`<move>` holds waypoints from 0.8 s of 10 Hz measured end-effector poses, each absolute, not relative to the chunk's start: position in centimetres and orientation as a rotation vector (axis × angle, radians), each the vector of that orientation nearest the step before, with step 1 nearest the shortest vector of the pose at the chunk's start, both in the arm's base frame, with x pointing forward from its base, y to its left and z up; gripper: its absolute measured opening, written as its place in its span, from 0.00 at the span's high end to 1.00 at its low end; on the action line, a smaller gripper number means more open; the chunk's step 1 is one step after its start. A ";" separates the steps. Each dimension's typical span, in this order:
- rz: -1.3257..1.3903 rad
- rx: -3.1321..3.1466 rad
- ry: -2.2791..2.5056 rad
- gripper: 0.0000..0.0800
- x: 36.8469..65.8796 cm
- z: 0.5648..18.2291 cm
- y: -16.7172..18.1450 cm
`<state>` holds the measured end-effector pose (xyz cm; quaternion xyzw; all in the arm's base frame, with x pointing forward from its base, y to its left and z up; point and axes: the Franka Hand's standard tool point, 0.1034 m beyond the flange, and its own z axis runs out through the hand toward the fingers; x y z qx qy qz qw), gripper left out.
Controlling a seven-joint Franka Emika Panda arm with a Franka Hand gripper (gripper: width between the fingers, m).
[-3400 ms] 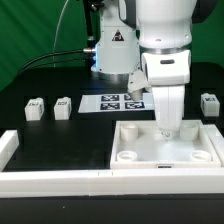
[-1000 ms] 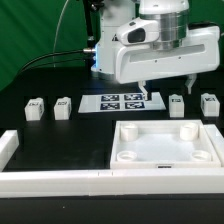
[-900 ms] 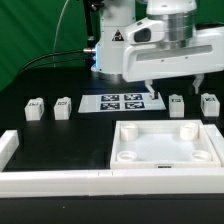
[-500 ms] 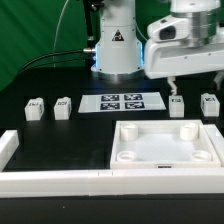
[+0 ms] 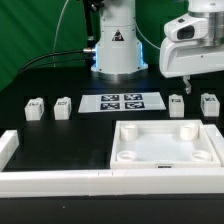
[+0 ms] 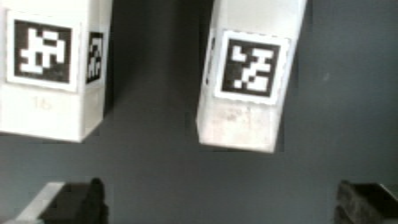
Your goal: Assemble one leg
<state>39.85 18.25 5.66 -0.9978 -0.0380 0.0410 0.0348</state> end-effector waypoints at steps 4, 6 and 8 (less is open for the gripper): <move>0.632 -3.042 -0.140 0.19 39.4 4.8 16.4; 0.988 -2.970 -0.154 0.19 38.4 4.9 16.7; 1.099 -2.942 -0.130 0.19 38.8 4.5 17.5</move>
Offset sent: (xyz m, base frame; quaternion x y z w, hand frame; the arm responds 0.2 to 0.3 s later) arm -0.0120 -0.0065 -0.0081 0.0116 -0.2170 0.0404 0.9753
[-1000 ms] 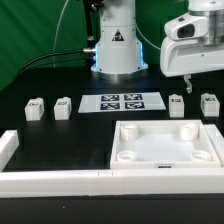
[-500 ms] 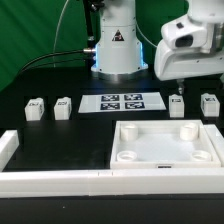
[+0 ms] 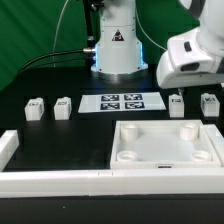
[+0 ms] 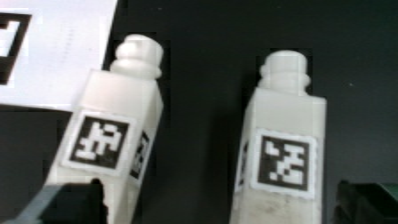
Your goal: Assemble one leg
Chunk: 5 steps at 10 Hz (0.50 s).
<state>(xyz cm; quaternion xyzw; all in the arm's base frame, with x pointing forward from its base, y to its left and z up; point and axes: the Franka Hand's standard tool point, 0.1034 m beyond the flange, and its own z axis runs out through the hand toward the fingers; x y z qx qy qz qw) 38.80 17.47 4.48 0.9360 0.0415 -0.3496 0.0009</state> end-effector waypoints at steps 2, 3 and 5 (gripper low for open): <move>-1.092 2.936 0.138 0.19 38.6 4.5 18.2; -1.093 2.933 0.139 0.19 38.5 4.5 18.4; -1.104 2.927 0.151 0.19 38.2 4.0 18.9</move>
Offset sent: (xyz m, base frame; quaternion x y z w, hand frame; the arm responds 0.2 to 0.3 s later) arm -0.0002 0.0182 -0.0055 -0.0017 -0.0902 0.0202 0.9957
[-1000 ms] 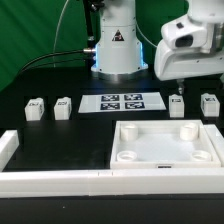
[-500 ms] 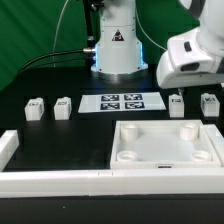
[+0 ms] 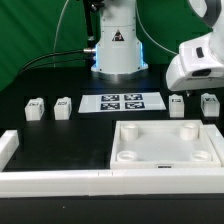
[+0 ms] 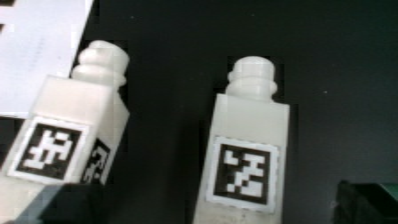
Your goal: Assemble one leg
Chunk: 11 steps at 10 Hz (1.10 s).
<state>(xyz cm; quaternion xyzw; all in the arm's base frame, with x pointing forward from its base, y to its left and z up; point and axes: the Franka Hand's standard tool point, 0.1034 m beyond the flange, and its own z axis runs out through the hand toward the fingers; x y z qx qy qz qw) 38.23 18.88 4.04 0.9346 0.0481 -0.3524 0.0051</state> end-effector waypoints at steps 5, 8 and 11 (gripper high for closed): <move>-1.278 2.847 0.159 0.19 38.3 3.1 19.2; -1.282 2.848 0.155 0.19 38.1 2.1 19.2; -1.273 2.857 0.151 0.19 38.0 1.3 19.3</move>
Offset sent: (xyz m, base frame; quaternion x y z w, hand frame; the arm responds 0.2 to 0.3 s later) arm 0.0039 0.0049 -0.0043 -0.0127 -0.0854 0.0100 0.9962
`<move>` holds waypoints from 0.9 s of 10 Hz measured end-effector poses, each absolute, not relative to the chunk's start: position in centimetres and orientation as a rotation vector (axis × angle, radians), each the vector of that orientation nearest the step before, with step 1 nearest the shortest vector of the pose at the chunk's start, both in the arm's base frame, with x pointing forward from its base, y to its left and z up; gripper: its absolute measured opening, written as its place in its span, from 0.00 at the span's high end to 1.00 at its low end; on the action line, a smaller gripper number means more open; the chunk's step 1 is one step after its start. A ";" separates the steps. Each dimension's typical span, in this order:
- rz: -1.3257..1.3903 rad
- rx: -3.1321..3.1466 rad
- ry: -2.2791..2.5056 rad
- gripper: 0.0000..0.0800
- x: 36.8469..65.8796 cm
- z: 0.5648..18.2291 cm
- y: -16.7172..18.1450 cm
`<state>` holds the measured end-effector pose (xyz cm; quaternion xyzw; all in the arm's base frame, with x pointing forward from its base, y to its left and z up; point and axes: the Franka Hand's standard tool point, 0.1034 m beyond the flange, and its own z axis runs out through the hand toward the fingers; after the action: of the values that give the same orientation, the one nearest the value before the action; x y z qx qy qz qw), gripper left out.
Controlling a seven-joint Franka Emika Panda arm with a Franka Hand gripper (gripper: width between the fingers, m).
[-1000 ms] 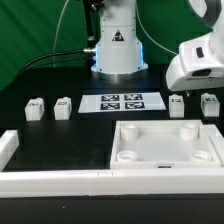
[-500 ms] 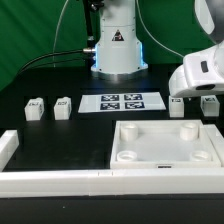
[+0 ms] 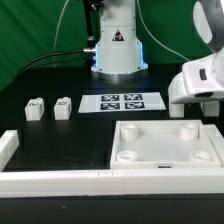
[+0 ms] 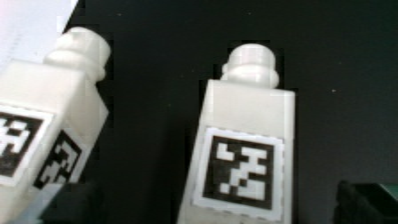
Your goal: Assemble one leg
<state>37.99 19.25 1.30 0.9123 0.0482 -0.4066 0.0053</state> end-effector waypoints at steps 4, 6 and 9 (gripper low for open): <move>-1.274 2.856 0.151 0.35 37.9 1.1 19.3; -1.274 2.856 0.152 0.53 37.9 1.1 19.3; -1.275 2.856 0.152 0.64 37.9 1.1 19.3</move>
Offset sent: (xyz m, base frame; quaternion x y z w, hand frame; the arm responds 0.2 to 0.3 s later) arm 0.0001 -0.0012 0.0011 -0.0033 0.0021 0.0047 1.0000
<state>37.90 19.29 1.12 0.9121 0.0485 -0.4071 0.0052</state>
